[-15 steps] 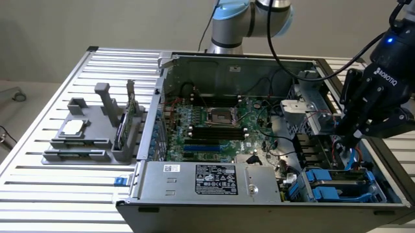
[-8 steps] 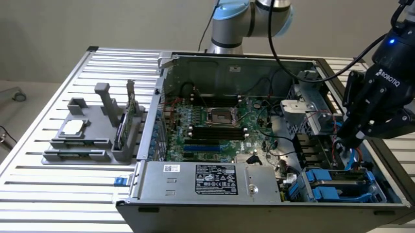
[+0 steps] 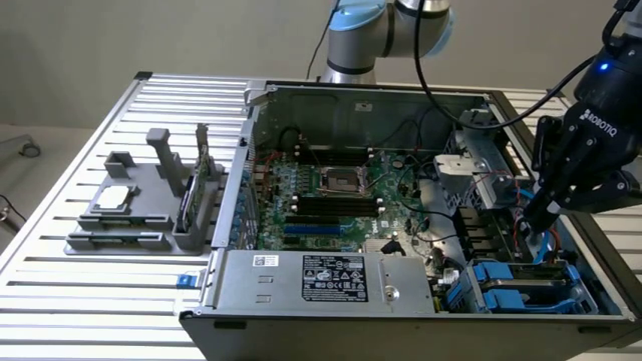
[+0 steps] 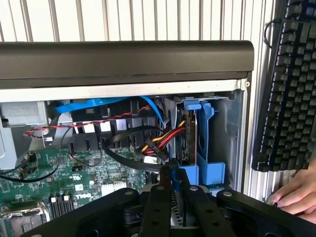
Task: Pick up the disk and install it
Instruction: 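Insert the second disk wire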
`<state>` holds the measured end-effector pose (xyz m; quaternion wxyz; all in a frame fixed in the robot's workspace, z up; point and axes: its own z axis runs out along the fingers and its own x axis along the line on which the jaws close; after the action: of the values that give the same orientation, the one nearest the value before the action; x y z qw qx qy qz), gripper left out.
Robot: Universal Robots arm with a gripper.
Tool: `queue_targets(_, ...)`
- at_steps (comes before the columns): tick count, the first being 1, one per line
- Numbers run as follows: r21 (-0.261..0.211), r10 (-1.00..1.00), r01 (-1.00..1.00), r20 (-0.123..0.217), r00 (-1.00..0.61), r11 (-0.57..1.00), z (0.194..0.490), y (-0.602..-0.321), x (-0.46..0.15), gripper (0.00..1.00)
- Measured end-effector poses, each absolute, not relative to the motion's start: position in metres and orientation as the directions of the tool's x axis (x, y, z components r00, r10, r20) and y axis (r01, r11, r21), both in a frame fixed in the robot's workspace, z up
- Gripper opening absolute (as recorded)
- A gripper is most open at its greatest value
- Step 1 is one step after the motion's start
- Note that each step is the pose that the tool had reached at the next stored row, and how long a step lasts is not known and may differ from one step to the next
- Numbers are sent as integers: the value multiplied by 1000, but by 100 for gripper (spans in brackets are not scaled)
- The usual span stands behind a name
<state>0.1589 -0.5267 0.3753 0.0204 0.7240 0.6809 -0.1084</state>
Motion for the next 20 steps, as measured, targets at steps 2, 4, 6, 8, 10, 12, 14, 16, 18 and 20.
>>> queue_targets(2,-118,981,990,-185,51,-74,373,-527,159,17)
queue_targets(4,-118,981,990,-185,52,-75,371,-527,159,17)
queue_targets(6,-118,981,990,-185,54,-76,368,-528,159,17)
queue_targets(8,-118,981,990,-185,54,-77,366,-531,159,17)
queue_targets(10,-118,981,990,-185,56,-78,365,-535,158,17)
queue_targets(12,-118,981,990,-184,57,-80,363,-537,157,17)
queue_targets(14,-118,981,990,-184,58,-81,362,-538,155,17)
queue_targets(16,-118,981,990,-185,59,-82,360,-539,152,17)
queue_targets(18,-118,981,990,-184,59,-82,359,-539,150,17)
queue_targets(20,-118,981,990,-185,59,-82,357,-540,150,17)
